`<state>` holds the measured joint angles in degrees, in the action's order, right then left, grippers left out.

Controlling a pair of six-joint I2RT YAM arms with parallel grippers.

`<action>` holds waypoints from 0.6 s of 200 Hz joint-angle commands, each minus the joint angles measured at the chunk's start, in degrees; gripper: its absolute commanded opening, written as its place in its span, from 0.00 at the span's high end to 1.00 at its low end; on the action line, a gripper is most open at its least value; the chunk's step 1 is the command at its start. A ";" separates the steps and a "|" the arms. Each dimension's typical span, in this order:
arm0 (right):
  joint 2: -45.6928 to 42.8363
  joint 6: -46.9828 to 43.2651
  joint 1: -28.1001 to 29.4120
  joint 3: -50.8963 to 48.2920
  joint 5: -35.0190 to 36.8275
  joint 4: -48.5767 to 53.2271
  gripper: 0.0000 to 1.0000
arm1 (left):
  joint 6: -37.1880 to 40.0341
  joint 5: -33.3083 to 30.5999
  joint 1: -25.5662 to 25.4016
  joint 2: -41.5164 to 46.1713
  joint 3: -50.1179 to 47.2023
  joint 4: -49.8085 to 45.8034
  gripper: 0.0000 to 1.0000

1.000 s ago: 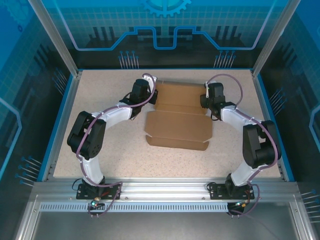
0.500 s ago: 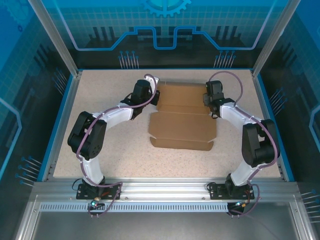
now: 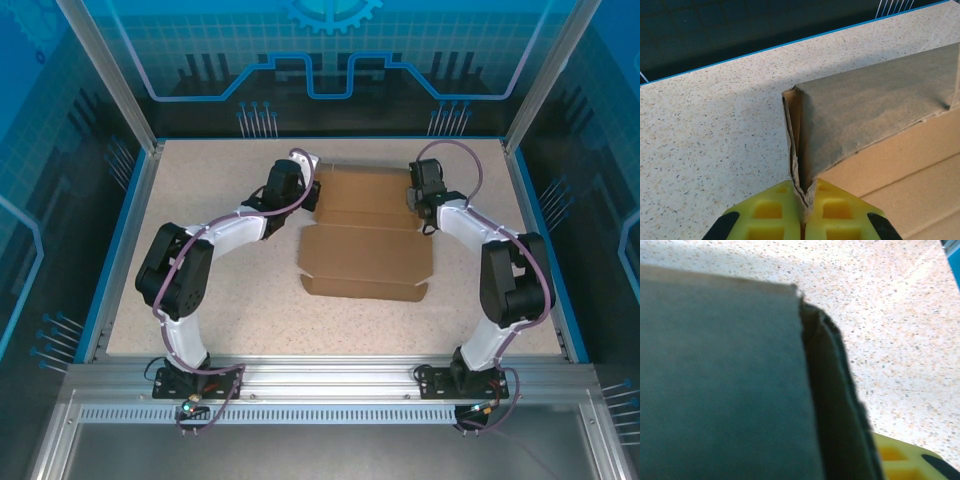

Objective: Fold the paper box

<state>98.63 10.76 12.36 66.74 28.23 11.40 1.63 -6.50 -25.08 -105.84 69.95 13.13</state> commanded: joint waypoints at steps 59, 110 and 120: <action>0.13 0.92 -2.25 -0.40 -11.77 -4.28 0.57 | 0.66 -0.17 0.45 2.05 -0.39 -0.14 1.00; 0.19 2.79 -2.95 -0.09 -9.92 -1.85 0.60 | 0.57 -0.17 0.49 1.94 -0.39 -0.06 1.00; -0.30 2.51 -2.94 -0.62 -11.20 -2.39 0.57 | 0.48 -0.01 0.49 1.75 -0.35 -0.05 1.00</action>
<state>98.63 12.23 10.52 66.41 18.33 8.97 1.63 -7.29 -24.71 -105.84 69.95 13.08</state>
